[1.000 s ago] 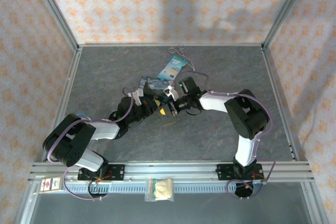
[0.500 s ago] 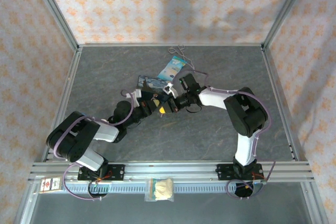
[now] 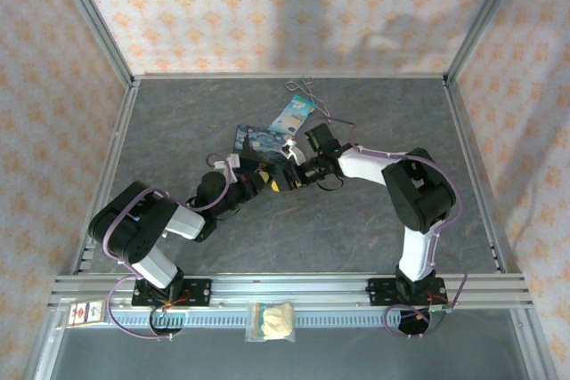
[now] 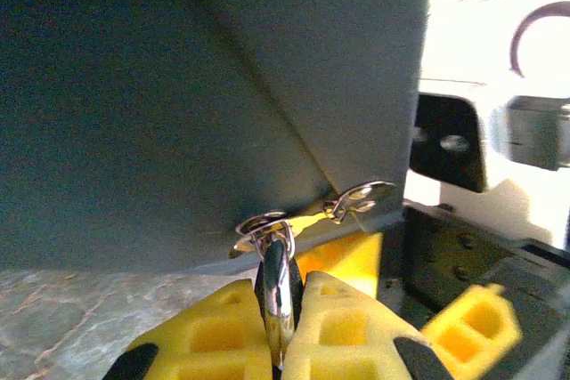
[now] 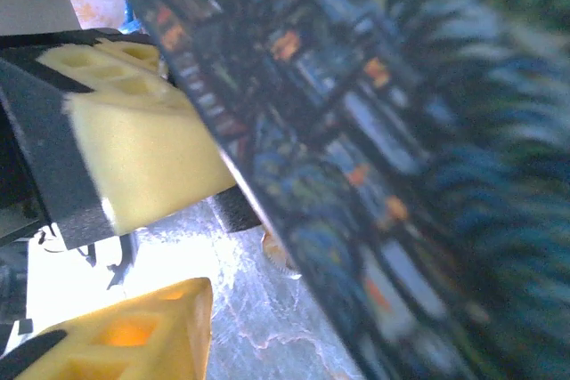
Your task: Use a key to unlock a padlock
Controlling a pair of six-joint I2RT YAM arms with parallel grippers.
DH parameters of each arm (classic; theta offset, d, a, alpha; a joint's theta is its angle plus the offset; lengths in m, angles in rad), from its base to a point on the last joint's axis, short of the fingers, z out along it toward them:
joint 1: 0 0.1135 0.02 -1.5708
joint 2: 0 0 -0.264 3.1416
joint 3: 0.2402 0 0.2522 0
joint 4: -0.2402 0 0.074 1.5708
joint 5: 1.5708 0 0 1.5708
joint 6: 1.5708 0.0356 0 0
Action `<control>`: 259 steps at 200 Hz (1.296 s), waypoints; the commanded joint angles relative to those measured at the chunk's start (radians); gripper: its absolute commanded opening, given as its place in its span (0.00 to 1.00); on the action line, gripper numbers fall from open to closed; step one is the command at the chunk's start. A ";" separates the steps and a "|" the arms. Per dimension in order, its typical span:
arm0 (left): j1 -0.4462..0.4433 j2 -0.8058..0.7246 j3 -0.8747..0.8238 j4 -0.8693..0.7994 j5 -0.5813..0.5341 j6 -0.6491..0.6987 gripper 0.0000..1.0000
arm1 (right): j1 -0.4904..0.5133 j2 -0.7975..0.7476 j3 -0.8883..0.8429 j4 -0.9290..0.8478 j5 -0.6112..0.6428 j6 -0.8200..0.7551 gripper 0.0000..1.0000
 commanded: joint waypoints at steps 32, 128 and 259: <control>-0.035 -0.043 0.051 -0.214 -0.073 -0.029 0.00 | -0.013 -0.164 -0.049 0.078 0.210 0.036 0.53; -0.052 -0.023 0.048 -0.286 -0.180 -0.048 0.52 | 0.095 -0.309 -0.111 0.099 0.625 0.040 0.54; 0.206 -0.452 0.009 -0.632 -0.287 -0.049 0.78 | 0.407 -0.269 -0.055 0.050 0.852 0.126 0.50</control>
